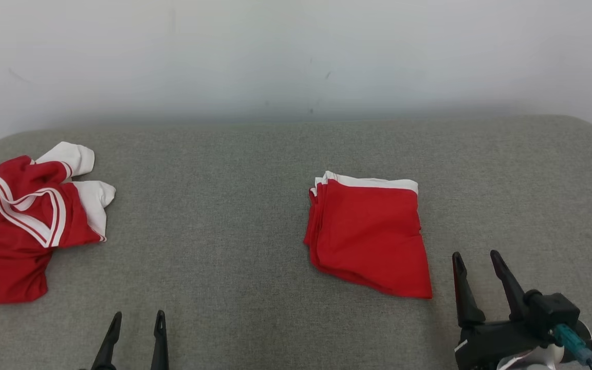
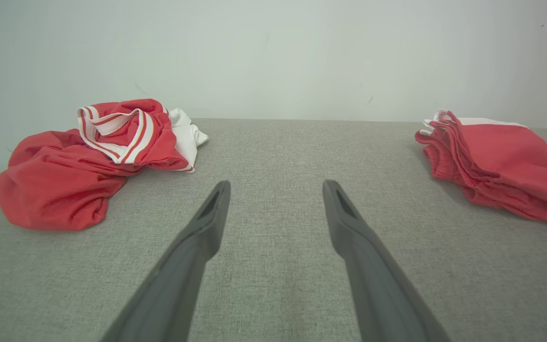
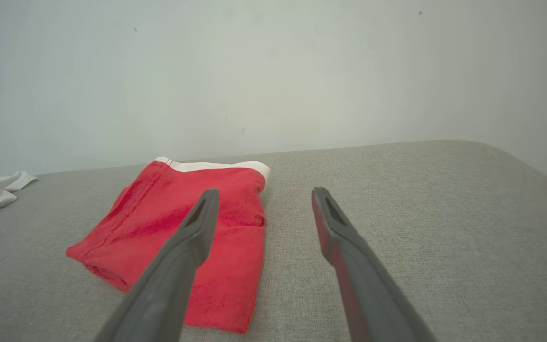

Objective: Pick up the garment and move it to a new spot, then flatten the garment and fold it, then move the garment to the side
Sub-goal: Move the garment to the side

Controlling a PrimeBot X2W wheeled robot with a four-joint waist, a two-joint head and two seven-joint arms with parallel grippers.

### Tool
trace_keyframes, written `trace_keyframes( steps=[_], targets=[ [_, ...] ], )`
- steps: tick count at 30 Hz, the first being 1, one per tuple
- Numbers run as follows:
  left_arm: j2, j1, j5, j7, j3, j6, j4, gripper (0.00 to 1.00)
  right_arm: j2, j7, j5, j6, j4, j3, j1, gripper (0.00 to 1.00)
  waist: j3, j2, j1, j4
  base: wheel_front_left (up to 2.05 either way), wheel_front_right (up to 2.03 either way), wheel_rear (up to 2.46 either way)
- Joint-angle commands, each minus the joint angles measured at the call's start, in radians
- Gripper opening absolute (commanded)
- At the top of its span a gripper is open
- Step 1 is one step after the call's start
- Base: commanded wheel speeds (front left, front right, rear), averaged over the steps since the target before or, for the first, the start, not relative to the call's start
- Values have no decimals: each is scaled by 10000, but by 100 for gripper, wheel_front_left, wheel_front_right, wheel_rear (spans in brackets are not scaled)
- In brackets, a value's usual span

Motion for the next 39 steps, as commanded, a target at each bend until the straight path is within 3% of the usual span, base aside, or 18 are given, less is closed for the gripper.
trace_keyframes(
  steps=[1, 8, 20, 31, 32, 39],
  targets=[
    [-4, -200, 102, -34, -22, -32, 41, 100, -170, -13, -81, -17, 242, 22, -383, 100, 149, 0, 0, 134, 0, 0, 0],
    [-3, -503, 77, -34, -207, -89, 84, 100, -518, -15, -124, -17, 1648, 299, -1789, 100, 445, 0, 0, 415, 0, 0, 0],
    [-4, -1107, -123, -34, -733, -99, 238, 100, -1099, 456, 818, -18, 6428, 1329, -4691, 100, 1055, 0, 0, 1223, 0, 0, 0],
    [-4, -1300, -128, -34, -844, -65, 297, 100, -700, 1141, 1670, -15, 8690, 2130, -5518, 100, 1213, 0, 0, 1489, 0, 0, 0],
    [-3, -1294, -127, -34, -824, -56, 294, 100, -671, 1124, 1719, -12, 8751, 2231, -5545, 0, 1210, 0, 0, 1481, 0, 0, 0],
    [-6, -1220, -183, -34, -731, -27, 285, 100, -1199, 746, 1990, -28, 8889, 2764, -5816, 0, 1196, 0, 0, 1230, 0, 0, 0]
  ],
)
